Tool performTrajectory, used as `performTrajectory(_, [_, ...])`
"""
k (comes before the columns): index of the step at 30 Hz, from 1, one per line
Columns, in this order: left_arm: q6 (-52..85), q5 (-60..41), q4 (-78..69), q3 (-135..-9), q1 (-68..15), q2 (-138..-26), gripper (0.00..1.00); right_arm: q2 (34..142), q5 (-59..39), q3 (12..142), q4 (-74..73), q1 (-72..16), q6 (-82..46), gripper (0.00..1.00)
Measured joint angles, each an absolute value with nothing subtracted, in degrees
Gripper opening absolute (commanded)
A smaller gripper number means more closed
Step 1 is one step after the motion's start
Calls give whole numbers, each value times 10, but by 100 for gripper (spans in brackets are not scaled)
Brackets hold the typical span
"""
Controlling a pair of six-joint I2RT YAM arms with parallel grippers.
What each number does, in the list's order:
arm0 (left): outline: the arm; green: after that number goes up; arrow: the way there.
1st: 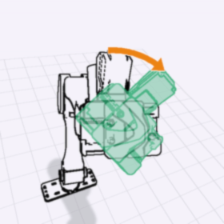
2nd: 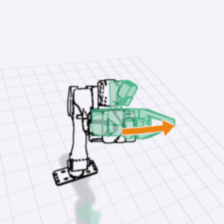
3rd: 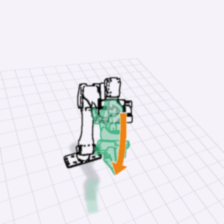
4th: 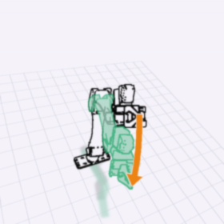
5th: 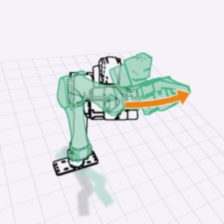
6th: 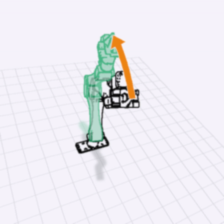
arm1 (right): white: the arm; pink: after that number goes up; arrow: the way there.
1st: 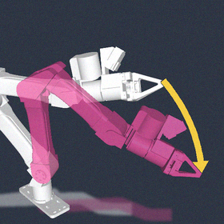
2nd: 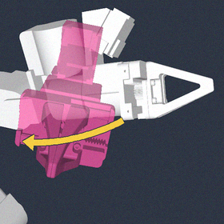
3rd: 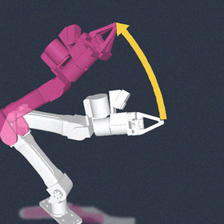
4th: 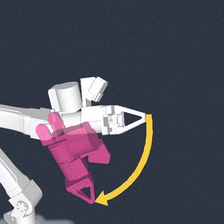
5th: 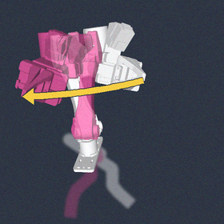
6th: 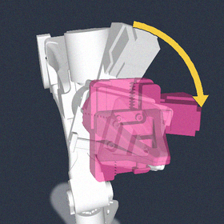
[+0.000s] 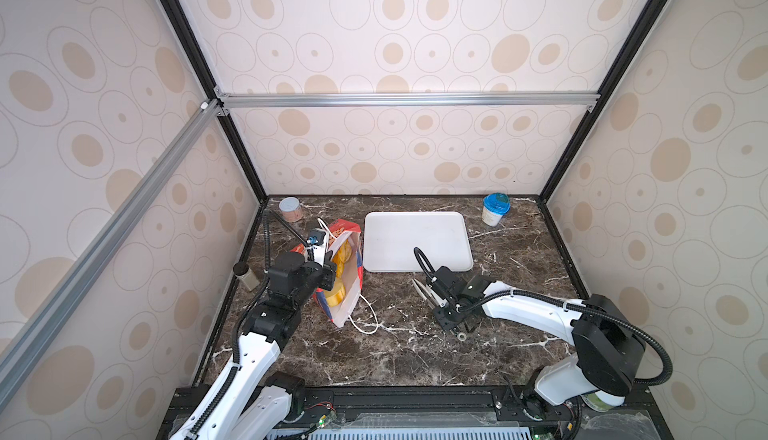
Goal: Take the fake bread out of the paper bag
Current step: 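Lift the tongs with the right gripper and carry them toward the bag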
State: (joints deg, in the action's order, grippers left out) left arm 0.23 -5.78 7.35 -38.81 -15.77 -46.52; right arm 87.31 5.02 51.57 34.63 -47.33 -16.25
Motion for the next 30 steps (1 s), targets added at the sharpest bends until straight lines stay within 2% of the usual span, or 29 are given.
performTrajectory(8, [2, -58, 74, -388, -158, -465, 0, 916, 57, 491, 289, -508, -203, 47])
performTrajectory(14, [2, -57, 78, -388, -158, -463, 0, 913, 60, 475, 245, -509, -219, 66])
performTrajectory(21, [2, -57, 80, -388, -158, -462, 0, 911, 67, 464, 210, -515, -227, 68])
performTrajectory(27, [2, -57, 83, -388, -158, -462, 0, 921, 81, 462, 175, -527, -240, 80])
performTrajectory(30, [2, -57, 83, -388, -158, -462, 0, 924, 87, 458, 153, -530, -240, 80])
